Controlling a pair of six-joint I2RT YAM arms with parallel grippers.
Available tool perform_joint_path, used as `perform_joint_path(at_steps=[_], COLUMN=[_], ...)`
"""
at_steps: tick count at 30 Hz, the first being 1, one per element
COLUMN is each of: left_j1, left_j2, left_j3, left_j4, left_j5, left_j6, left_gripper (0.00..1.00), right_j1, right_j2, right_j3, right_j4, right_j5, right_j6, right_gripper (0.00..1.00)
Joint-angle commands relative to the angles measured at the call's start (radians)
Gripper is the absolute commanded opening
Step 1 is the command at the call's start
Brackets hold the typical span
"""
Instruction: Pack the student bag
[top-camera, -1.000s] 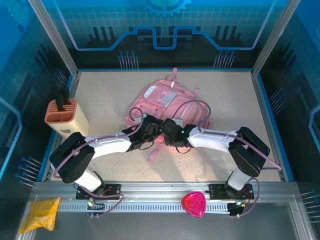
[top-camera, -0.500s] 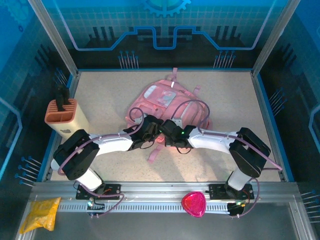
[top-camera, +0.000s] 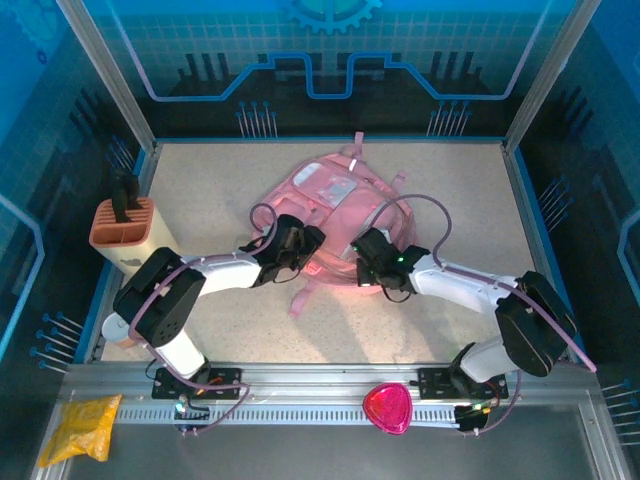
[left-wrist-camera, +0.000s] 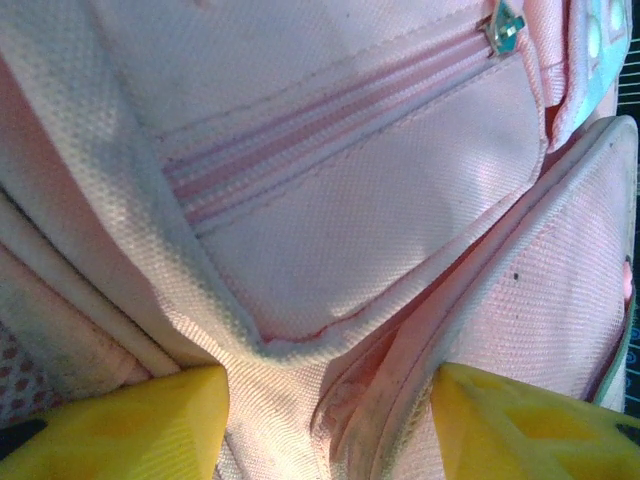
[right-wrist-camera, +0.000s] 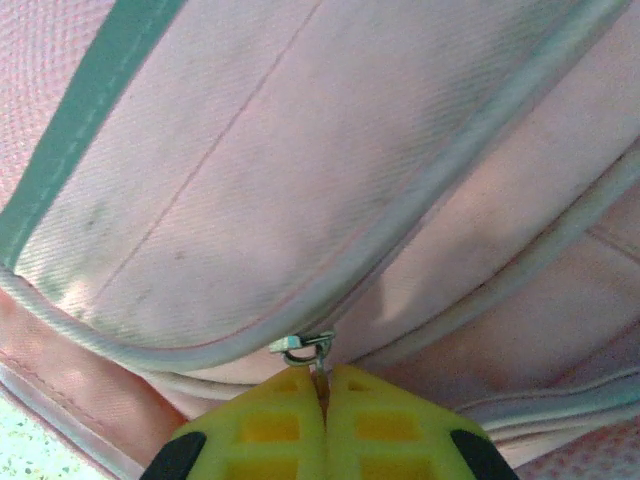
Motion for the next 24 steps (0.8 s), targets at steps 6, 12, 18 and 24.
perform_joint_path(at_steps=[6,12,18,24], left_j1=[0.192,0.264,0.254,0.094], left_j2=[0.144,0.108,-0.107,-0.241], left_j3=[0.235,0.3,0.059,-0.104], left_j4=[-0.227,-0.312,-0.19,-0.158], left_j5=[0.041,0.105,0.184,0.105], left_j6=[0.273,0.334,0.227,0.076], left_gripper=[0.58,0.69,0.76,0.71], right_j1=[0.131,0.195,0.193,0.192], right_j2=[0.1,0.183,0.166,0.147], right_j3=[0.027,0.124,0.105,0.09], right_j4=[-0.031,0.119,0.157,0.174], right_j5=[-0.081,-0.129,-0.128,-0.174], right_j6=[-0.018,0.051,0.02,-0.001], right_gripper=[0.0,0.0,0.0,0.0])
